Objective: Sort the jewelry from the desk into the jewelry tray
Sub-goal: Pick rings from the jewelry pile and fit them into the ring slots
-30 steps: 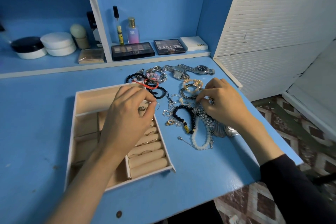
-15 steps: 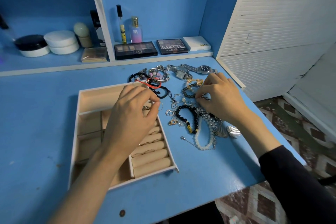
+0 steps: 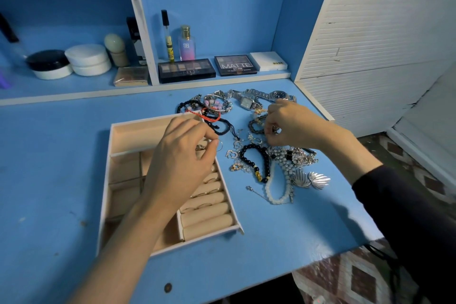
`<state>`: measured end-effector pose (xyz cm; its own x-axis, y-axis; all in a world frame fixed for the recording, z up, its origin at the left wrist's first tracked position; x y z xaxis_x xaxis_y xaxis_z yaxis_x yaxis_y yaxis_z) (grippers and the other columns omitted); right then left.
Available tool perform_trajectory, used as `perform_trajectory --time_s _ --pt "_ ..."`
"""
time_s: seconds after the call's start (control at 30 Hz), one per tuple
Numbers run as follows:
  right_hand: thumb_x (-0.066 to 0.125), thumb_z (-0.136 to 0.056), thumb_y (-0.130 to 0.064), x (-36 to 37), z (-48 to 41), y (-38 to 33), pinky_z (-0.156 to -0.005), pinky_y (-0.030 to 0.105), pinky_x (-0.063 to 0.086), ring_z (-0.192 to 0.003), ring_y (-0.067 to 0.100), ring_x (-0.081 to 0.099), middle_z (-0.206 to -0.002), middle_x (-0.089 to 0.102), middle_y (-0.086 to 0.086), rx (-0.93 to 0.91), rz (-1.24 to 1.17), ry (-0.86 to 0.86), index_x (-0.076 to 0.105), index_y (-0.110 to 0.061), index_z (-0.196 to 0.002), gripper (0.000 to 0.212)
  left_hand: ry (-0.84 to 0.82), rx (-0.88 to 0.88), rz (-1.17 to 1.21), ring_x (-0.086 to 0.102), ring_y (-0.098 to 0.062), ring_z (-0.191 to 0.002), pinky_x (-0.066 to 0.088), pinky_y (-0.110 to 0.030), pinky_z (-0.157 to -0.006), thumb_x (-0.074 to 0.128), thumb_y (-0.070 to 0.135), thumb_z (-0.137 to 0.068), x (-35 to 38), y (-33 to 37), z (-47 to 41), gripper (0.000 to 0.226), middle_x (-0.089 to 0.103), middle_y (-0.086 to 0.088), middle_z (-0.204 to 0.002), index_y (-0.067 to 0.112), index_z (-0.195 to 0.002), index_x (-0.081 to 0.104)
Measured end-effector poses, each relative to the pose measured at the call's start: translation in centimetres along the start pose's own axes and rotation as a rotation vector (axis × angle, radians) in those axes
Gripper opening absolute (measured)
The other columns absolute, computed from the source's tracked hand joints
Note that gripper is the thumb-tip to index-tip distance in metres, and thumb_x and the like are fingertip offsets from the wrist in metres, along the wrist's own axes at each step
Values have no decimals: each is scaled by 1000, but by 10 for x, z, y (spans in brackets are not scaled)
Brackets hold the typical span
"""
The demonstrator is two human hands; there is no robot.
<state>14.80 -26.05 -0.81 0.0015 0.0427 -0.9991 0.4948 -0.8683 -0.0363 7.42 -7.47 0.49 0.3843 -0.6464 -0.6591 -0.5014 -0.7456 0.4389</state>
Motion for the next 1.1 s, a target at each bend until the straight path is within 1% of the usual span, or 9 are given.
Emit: perform_trajectory --time_s 0.2,0.3,0.4,0.5,0.63,0.7,0.83,1.0,1.1 --pt "65 -74 -18 3 3 3 -73 22 34 -84 17 41 -74 47 -2 7 -51 70 60 -13 -71 8 -12 -8 -2 49 -10 -91 33 -13 -80 71 5 -76 1 0 0 10 65 3 -82 12 -74 63" --pt "64 -75 -13 -1 7 6 -75 14 28 -77 17 42 -72 48 -1 10 -139 128 62 -8 -70 7 -6 -14 -4 48 -9 -93 31 -12 -82 70 6 -76 1 -1 0 9 65 3 -84 11 -74 63" --pt "64 -78 -10 -10 12 11 -66 16 34 -67 5 43 -75 52 -2 74 -418 136 65 -8 -74 5 -12 -17 -11 49 -10 -95 31 -11 -82 70 8 -77 1 -1 0 7 66 2 -85 12 -76 64" --pt "63 -84 -13 -18 18 9 -55 10 33 -55 -1 41 -74 55 1 163 -751 155 64 -9 -77 8 -17 -26 2 52 -13 -94 33 -14 -82 70 8 -77 0 -1 0 6 66 2 -85 12 -76 65" --pt "61 -86 -11 -16 23 -19 -62 16 34 -64 7 45 -71 55 0 121 -1003 92 61 -15 -74 13 4 -54 67 53 -9 -88 41 -20 -75 70 12 -76 -9 -3 -1 2 66 4 -81 12 -76 68" --pt "61 -85 -7 -14 26 -42 -62 16 35 -63 6 46 -70 56 -3 64 -1039 41 61 -16 -73 15 2 -66 85 54 -6 -82 43 -23 -71 71 14 -76 -18 -1 1 1 66 8 -78 15 -77 71" --pt "61 -83 -3 -9 36 -88 -56 20 35 -59 7 43 -67 55 1 -71 -1004 -116 61 -14 -76 13 -18 -51 15 51 -2 -77 39 -12 -67 74 20 -73 -36 4 15 4 64 14 -73 20 -78 73" --pt "65 -79 -3 -2 40 -111 -61 12 34 -62 1 45 -71 56 -3 -209 -805 -201 64 -14 -76 12 -34 -85 87 51 0 -74 43 -21 -73 75 20 -71 -44 -8 41 7 61 18 -73 22 -77 72" --pt "66 -78 -6 1 37 -113 -63 15 36 -65 5 47 -71 56 -8 -216 -776 -245 64 -17 -75 12 -15 -129 144 53 -3 -73 44 -21 -74 72 24 -70 -50 -9 49 6 63 15 -70 21 -75 73"
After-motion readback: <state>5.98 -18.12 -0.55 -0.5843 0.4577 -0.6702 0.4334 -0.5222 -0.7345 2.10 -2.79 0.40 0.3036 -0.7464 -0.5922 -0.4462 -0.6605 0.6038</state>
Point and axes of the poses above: each hand's wrist, its own z-axis away from the middle knuckle, its own x-axis out of the palm, y = z × x, the point moved 6 cm from there along -z, towards the middle knuckle
